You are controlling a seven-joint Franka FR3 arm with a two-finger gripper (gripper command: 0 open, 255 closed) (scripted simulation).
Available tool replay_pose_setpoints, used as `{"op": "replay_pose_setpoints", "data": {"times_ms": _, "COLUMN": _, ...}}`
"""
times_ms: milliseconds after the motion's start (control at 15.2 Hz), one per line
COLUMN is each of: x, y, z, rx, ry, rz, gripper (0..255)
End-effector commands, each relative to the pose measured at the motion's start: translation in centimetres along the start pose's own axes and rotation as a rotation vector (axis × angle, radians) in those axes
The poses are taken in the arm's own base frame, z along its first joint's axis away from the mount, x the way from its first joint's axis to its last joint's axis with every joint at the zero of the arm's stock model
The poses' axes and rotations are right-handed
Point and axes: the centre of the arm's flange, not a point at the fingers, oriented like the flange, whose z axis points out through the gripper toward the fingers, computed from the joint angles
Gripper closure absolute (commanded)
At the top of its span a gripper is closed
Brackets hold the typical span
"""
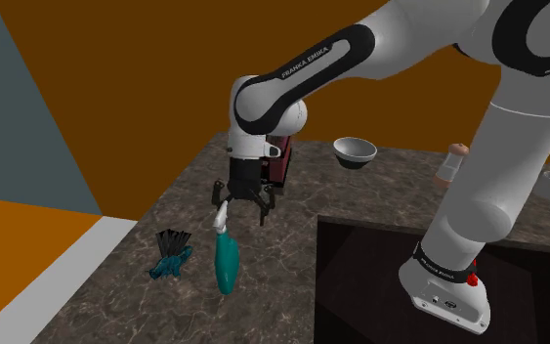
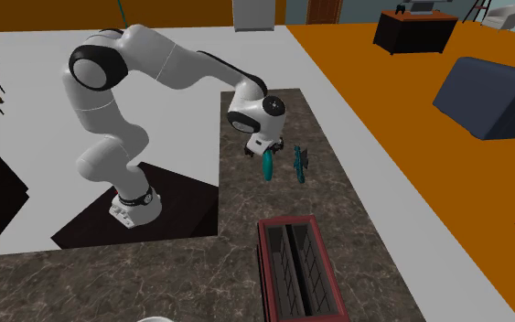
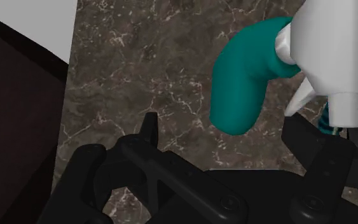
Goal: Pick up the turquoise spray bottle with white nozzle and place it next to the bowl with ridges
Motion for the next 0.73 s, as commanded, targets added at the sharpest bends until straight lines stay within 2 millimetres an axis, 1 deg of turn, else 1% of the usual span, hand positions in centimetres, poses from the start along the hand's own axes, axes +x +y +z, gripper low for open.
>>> {"op": "replay_pose_setpoints", "data": {"times_ms": 0, "x": 0.4, "y": -1.8, "z": 1.7, "rx": 0.015, "ry": -0.031, "rz": 0.067, "gripper": 0}}
{"op": "replay_pose_setpoints", "data": {"times_ms": 66, "x": 0.7, "y": -2.6, "z": 2.6, "rx": 0.021, "ry": -0.046, "rz": 0.098, "gripper": 0}}
{"op": "replay_pose_setpoints", "data": {"times_ms": 132, "x": 0.7, "y": -2.6, "z": 2.6, "rx": 0.021, "ry": -0.046, "rz": 0.098, "gripper": 0}}
{"op": "replay_pose_setpoints", "data": {"times_ms": 528, "x": 0.6, "y": -2.7, "z": 5.8, "rx": 0.021, "ry": -0.046, "rz": 0.098, "gripper": 0}}
{"op": "replay_pose_setpoints", "data": {"times_ms": 594, "x": 0.6, "y": -2.7, "z": 6.6, "rx": 0.021, "ry": -0.046, "rz": 0.098, "gripper": 0}}
{"op": "replay_pose_setpoints", "data": {"times_ms": 660, "x": 0.6, "y": -2.7, "z": 6.6, "rx": 0.021, "ry": -0.046, "rz": 0.098, "gripper": 0}}
